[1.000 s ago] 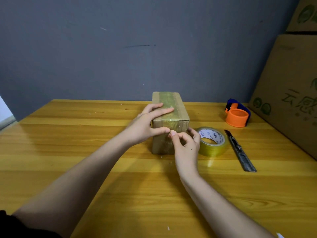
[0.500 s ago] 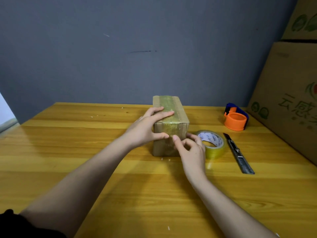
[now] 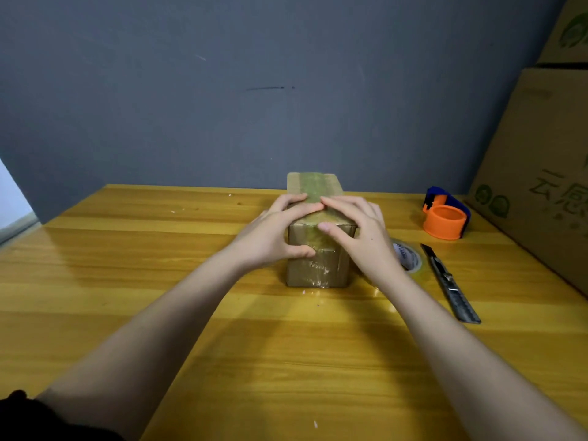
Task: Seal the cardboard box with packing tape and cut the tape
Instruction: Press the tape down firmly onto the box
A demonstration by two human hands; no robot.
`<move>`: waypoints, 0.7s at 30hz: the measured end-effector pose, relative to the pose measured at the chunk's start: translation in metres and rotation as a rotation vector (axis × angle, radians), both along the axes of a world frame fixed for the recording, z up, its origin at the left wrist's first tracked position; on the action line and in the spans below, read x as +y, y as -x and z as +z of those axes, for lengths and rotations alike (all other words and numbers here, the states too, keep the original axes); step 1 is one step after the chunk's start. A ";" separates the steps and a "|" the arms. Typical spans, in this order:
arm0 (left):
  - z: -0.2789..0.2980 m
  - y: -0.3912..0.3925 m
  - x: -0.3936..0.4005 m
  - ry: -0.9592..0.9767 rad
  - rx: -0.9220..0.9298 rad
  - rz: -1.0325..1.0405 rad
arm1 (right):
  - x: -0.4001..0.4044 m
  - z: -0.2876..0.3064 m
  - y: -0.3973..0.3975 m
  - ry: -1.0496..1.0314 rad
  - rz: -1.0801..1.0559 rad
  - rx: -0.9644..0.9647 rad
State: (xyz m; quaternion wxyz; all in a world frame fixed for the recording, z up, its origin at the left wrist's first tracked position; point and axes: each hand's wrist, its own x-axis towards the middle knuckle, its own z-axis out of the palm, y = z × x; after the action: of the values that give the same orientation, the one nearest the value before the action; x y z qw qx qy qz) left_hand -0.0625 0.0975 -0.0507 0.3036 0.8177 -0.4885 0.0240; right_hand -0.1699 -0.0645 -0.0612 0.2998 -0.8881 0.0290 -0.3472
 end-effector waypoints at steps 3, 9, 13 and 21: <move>0.000 0.001 0.000 0.002 -0.005 -0.008 | -0.004 -0.004 -0.002 0.033 0.009 -0.029; -0.001 0.000 0.000 0.006 0.016 -0.011 | -0.010 -0.012 -0.004 0.106 0.029 -0.038; 0.000 0.000 0.000 0.002 0.016 -0.010 | -0.013 -0.011 -0.003 0.180 0.031 -0.015; 0.008 0.007 0.003 -0.058 0.000 0.003 | -0.019 -0.009 0.004 0.353 0.039 0.097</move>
State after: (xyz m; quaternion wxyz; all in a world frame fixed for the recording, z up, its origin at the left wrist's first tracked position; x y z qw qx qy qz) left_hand -0.0695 0.1003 -0.0422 0.2796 0.8270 -0.4876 0.0102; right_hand -0.1741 -0.0839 -0.0697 0.1443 -0.9429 -0.0354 -0.2980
